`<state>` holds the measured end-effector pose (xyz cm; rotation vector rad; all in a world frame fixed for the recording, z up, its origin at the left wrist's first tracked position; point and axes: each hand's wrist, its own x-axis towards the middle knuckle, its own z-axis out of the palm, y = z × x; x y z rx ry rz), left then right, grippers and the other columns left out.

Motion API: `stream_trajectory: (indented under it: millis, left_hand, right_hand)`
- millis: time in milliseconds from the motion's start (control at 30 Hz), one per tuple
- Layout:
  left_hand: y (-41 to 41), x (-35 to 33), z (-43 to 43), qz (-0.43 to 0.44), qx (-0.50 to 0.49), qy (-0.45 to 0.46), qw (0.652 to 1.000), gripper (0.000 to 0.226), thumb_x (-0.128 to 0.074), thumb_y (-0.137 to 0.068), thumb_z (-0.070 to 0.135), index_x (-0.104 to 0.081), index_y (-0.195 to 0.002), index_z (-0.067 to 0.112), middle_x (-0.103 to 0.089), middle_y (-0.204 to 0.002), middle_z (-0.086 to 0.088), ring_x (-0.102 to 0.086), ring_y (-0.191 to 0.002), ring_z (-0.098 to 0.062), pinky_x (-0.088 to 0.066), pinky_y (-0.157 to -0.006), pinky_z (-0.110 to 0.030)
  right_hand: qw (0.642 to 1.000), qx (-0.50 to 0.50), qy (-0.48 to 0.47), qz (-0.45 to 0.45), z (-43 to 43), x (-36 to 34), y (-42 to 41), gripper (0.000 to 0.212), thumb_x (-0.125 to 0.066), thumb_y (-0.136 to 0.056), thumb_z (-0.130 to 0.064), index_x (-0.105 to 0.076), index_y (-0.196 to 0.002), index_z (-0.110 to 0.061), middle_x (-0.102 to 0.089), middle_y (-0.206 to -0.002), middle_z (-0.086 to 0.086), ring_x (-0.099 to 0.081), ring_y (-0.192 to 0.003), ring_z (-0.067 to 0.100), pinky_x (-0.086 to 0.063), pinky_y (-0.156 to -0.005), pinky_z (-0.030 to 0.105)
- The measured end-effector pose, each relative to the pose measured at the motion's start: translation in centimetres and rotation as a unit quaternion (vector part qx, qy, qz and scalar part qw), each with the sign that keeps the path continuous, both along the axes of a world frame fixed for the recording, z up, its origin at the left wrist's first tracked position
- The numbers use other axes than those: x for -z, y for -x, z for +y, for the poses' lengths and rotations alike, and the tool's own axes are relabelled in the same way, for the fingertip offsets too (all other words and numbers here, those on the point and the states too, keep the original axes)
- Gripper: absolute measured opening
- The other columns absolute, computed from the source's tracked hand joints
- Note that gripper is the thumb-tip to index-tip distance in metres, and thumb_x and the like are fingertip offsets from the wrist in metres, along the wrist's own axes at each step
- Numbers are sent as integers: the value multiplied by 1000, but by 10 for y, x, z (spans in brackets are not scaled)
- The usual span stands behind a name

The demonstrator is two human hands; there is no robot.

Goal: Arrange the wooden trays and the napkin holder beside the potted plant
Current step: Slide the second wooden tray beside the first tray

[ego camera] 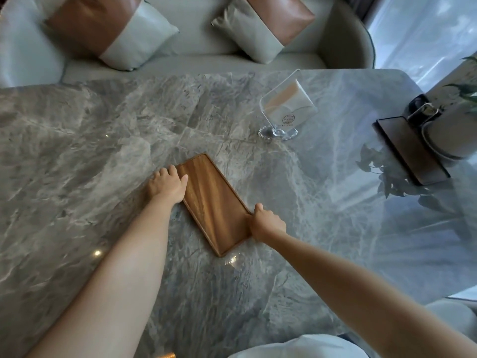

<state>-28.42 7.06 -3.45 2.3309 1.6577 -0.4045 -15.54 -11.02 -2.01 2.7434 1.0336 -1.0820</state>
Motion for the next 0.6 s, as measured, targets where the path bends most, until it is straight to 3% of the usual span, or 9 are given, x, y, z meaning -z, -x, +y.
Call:
stream_trajectory:
  millis: [100, 167, 333, 600]
  left_hand:
    - [-3, 1, 2, -11, -18, 10, 1000, 59, -30, -99, 41, -29, -142, 1, -36, -146, -23, -34, -135, -36, -34, -106, -46]
    - [-4, 2, 2, -20, -30, 11, 999, 59, -31, -99, 40, -30, -141, -1, -36, -146, -24, -34, -135, -36, -34, -106, -46]
    - [-7, 3, -5, -38, -63, 19, 997, 58, -31, -100, 39, -32, -140, -2, -38, -144, -25, -35, -133, -37, -35, -106, -45]
    - [-21, -1, -22, -116, -151, 60, 980, 53, -34, -100, 34, -35, -134, -6, -40, -140, -31, -39, -130, -43, -35, -106, -47]
  right_hand:
    - [999, 34, 1, 15, -1, 5, 0, 26, -31, -96, -22, -45, -111, -7, -60, -113, 14, -56, -99, 31, -38, -70, 35]
    - [997, 64, -8, 37, -1, 7, -1, 26, -31, -96, -22, -48, -107, -6, -60, -112, 15, -57, -102, 32, -41, -72, 35]
    - [993, 94, -24, 66, -5, 9, -6, 15, -31, -93, -19, -43, -90, -10, -53, -89, 9, -62, -90, 32, -49, -74, 36]
    - [994, 89, -48, 43, -23, 9, -29, 14, -34, -92, -15, -44, -86, -8, -52, -89, 10, -54, -82, 28, -46, -72, 35]
